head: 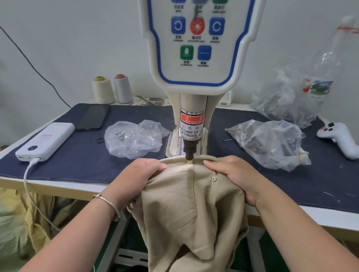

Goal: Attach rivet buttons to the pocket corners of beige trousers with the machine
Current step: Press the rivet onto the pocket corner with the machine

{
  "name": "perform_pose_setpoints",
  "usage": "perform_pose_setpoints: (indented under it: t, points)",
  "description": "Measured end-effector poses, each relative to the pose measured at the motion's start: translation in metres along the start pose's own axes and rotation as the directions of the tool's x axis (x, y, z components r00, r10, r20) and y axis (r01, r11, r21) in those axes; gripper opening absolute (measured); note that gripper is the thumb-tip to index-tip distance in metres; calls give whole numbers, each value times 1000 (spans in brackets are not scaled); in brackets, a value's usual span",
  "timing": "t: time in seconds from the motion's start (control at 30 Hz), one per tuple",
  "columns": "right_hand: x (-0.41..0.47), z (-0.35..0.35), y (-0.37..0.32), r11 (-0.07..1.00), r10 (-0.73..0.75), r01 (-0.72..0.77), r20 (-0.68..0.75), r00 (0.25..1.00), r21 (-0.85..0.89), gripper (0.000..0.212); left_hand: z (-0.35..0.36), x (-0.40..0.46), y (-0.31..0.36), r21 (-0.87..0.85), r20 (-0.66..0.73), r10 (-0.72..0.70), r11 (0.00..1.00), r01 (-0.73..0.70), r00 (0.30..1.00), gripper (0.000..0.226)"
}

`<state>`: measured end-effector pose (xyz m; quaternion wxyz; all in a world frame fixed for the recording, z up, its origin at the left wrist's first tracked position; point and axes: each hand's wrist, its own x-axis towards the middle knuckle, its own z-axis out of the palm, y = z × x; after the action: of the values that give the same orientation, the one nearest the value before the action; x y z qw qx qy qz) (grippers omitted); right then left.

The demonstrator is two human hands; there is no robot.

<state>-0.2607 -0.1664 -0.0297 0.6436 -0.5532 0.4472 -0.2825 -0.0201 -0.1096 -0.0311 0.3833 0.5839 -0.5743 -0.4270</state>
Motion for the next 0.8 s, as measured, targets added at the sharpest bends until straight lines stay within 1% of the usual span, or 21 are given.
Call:
perform_pose_setpoints:
  t: [0.07, 0.1, 0.17, 0.23, 0.27, 0.33, 0.4, 0.43, 0.5, 0.53, 0.63, 0.7, 0.73, 0.8]
  points:
    - [1, 1, 0, 1000, -5, 4, -17, 1000, -21, 26, 2, -2, 2, 41, -29, 34, 999, -33, 999, 38]
    - [1, 1, 1, 999, -13, 12, -23, 1000, -31, 24, 3, -3, 2, 59, -37, 49, 997, -47, 998, 42]
    - [1, 2, 0, 999, -27, 26, -35, 999, -46, 27, 5, -3, 3, 57, -43, 37, 998, -34, 998, 56]
    - [-1, 4, 0, 998, -33, 31, -47, 998, -54, 33, 7, -2, 4, 74, -48, -7, 997, 11, 999, 66]
    - [-2, 4, 0, 998, -33, 30, -52, 998, -56, 36, 8, -1, 6, 110, -65, -22, 993, 29, 998, 67]
    - [-6, 3, -1, 998, -39, 37, -47, 998, -58, 34, 7, -1, 11, 190, -91, -35, 980, 52, 995, 63]
    - [-8, 1, -2, 998, -39, 37, -32, 999, -41, 33, 3, -1, 16, 217, -64, -54, 974, 66, 997, 61]
    - [-10, 0, -2, 999, -39, 39, -22, 999, -23, 36, 0, -1, 19, 208, -39, -66, 975, 72, 997, 58]
    - [-10, -1, -3, 999, -41, 41, 4, 999, 3, 48, -6, -3, 26, 130, 23, -89, 988, 85, 996, 51]
    - [-10, 0, -5, 999, -37, 37, 20, 999, -1, 50, -9, -2, 29, 72, 63, -109, 992, 105, 992, 52]
    - [-11, 4, -11, 1000, -17, 18, 63, 998, -17, 41, -16, 1, 34, -79, 184, -132, 986, 148, 974, 50]
    - [-9, 5, -12, 999, -23, 21, 85, 996, 29, 43, -19, 1, 37, -173, 235, -135, 969, 178, 963, 47]
    - [-9, 5, -12, 998, -20, 13, 102, 995, 67, 45, -19, -1, 37, -211, 253, -145, 957, 200, 957, 45]
    - [-10, 7, -14, 991, 0, -19, 143, 990, 133, 42, -15, -3, 37, -245, 246, -167, 942, 228, 955, 43]
